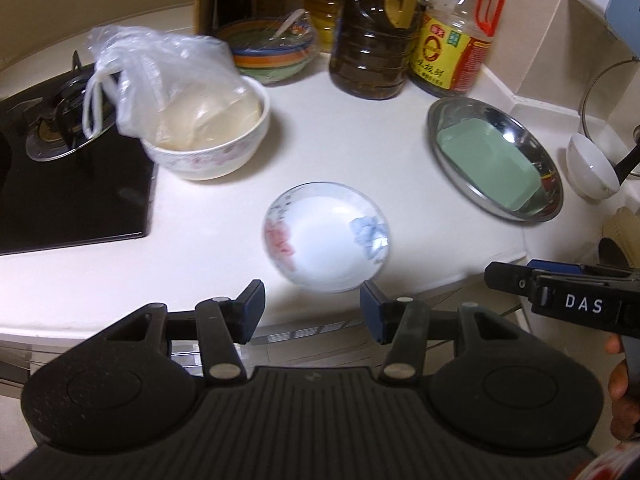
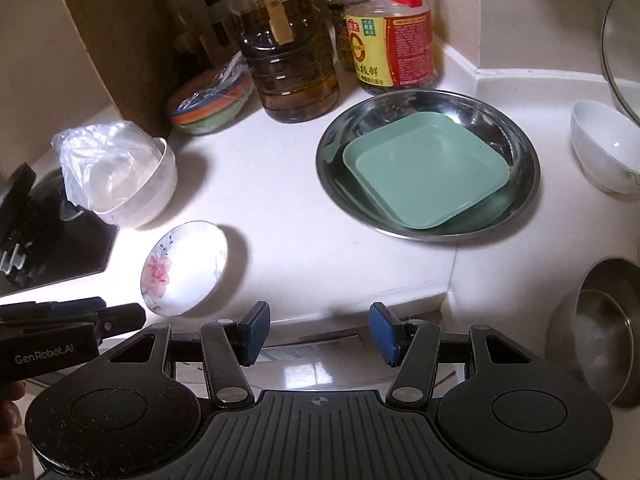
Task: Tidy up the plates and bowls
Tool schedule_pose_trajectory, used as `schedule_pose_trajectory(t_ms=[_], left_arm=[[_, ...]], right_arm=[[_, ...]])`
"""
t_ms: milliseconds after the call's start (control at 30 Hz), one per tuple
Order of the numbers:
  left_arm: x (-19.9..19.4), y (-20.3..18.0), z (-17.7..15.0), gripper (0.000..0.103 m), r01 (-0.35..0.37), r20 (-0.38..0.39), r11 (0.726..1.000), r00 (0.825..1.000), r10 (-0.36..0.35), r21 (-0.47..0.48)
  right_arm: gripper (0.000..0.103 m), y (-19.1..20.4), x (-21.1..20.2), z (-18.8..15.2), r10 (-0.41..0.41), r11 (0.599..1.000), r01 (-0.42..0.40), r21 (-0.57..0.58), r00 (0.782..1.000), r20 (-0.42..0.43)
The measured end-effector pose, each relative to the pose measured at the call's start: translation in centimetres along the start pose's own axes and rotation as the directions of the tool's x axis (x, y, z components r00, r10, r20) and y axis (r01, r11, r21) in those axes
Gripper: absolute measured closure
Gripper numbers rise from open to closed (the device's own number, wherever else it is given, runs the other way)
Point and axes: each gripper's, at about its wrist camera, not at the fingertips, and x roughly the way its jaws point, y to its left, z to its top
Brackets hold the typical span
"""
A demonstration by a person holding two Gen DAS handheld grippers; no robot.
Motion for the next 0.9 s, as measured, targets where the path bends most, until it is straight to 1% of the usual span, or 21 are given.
schedule_pose_trajectory(t_ms=[100, 200, 433, 500, 600, 767, 900], left_arm=[[0.1, 1.2, -0.2, 0.053, -0.010, -0.007, 1.000, 1.000, 0.010, -0.001], [0.2, 2.1, -0.3, 0.052, -0.015, -0.010, 1.000, 1.000, 0.015, 0.003], [0.4, 3.3, -0.4, 0.052, 0.017, -0.006, 1.000, 1.000, -0.017, 0.014], [0.7, 3.5, -0.3, 0.052, 0.025, -0.009, 1.000, 1.000, -0.025, 0.014], [1.0, 3.7, -0.4, 0.052, 0.021, -0.007, 1.000, 1.000, -0.021, 0.011], [1.6, 4.2, -0.2, 0.052, 0.031, -0.014, 1.000, 0.999, -0.031, 0.000], [2.0, 4.3, 0.2, 0.052, 0.046, -0.006, 0.999, 0.999, -0.046, -0.021]], right_arm=[[0.047, 0.8, 0.2, -0.4, 0.018, 1.000, -0.018, 0.018, 1.000, 0.005], [0.047, 1.8, 0.5, -0.7, 0.025, 1.000, -0.025, 0.003, 1.000, 0.002], [0.047, 2.8, 1.4, -1.3, 0.039, 0.998, -0.039, 0.046, 0.999, 0.000], [0.047, 3.2, 1.7, -1.4, 0.025, 0.999, -0.026, 0.040, 1.000, 0.006], [0.047, 3.6, 2.0, -1.3, 0.026, 0.999, -0.026, 0.034, 1.000, -0.001], [0.047, 3.7, 3.0, -1.0, 0.056, 0.996, -0.056, 0.069, 0.998, -0.002], [0.047, 4.0, 3.5, -0.6, 0.071, 0.996, -0.071, 0.059, 0.997, 0.012]])
